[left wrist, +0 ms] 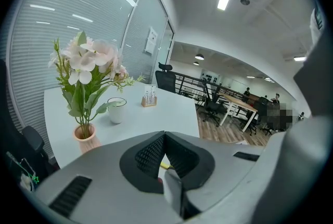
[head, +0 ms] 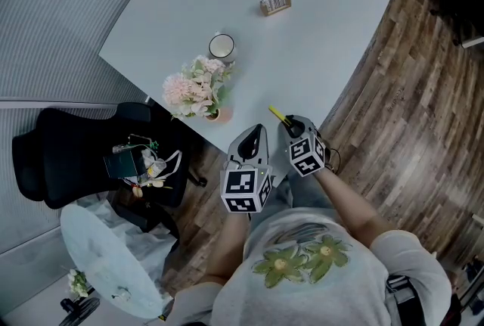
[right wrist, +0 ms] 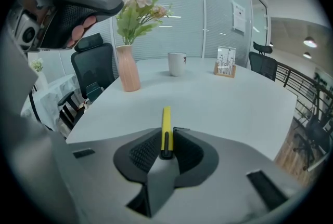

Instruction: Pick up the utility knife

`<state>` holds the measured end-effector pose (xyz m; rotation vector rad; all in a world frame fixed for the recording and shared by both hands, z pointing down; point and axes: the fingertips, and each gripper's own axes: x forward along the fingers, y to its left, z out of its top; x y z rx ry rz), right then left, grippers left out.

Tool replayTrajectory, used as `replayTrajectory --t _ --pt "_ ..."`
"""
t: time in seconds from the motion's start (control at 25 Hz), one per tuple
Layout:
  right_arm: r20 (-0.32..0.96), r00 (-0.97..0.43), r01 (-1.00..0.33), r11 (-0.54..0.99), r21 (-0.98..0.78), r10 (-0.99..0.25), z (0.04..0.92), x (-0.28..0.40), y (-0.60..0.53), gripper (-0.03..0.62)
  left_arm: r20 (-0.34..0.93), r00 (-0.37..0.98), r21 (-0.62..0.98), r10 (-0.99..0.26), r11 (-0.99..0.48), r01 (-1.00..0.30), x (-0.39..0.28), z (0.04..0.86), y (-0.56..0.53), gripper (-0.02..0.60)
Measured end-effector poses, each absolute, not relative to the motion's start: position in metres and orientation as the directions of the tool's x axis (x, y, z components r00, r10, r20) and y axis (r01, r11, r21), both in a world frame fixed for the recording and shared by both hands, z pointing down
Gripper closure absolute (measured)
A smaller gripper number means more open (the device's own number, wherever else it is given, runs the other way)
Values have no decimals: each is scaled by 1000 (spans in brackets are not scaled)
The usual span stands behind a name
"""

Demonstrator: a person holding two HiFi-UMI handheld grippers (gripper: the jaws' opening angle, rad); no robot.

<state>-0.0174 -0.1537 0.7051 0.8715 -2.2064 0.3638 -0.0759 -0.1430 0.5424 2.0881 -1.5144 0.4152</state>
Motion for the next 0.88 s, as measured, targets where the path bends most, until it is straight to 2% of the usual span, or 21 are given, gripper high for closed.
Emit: replayTrajectory --t 0.88 --pt "726 -518 -654 756 5 -453 698 -17 -154 522 543 302 209 -784 -222 -952 -84 545 -135 580"
